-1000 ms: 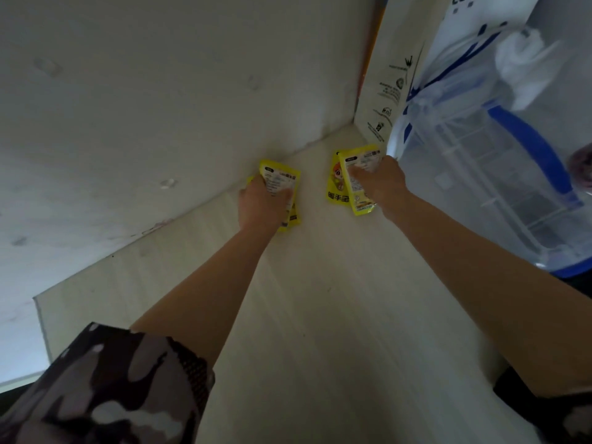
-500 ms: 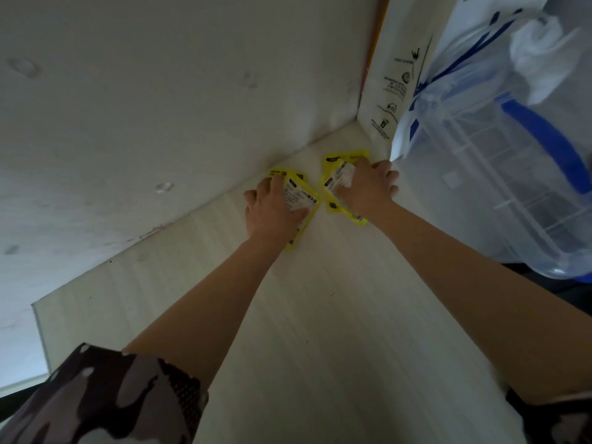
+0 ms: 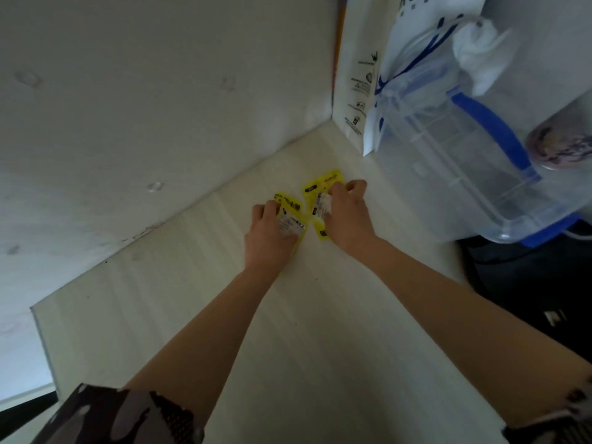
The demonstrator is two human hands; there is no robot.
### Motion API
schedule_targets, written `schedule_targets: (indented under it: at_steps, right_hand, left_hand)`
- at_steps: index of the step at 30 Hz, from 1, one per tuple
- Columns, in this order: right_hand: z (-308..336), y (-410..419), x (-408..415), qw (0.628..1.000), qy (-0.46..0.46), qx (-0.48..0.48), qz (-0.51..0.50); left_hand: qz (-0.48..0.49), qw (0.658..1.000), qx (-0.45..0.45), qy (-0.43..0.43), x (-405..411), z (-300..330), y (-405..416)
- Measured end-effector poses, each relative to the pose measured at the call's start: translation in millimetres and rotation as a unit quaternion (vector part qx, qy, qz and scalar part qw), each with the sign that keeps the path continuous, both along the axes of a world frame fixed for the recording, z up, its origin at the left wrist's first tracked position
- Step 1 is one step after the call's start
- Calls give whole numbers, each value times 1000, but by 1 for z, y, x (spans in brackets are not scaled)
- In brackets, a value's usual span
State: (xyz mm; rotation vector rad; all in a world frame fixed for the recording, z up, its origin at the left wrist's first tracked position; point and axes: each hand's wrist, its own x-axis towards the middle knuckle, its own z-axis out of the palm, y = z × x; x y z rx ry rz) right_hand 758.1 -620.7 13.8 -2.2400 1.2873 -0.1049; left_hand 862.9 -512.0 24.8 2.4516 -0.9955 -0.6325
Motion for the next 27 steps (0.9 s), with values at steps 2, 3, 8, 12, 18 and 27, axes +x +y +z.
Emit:
schedule_targets:
  at_steps: [2,3,8,12,18,27]
  right_hand:
    - [0,14,-14,1000,-7,19,-9]
    - [1,21,-22,999,-14,28,-13]
    - [18,63,-62,989,-92,98,-65]
    - [31,111,-88,980,-120,123,-105]
    - [46,195,-118,963,-157,148,-160]
    - [63,339,-163,925,-204,128,-296]
  left_hand:
    - [23,999,-8,29,-9,-2,16]
    - [39,998,-16,47,-14,-3,25]
    - [131,973,-66,175,-40,3,71]
    - [147,965,-86,201,-55,10,110]
    - [142,960,-105,217,-69,22,172]
    - [40,960,-121,247,-104,41,274]
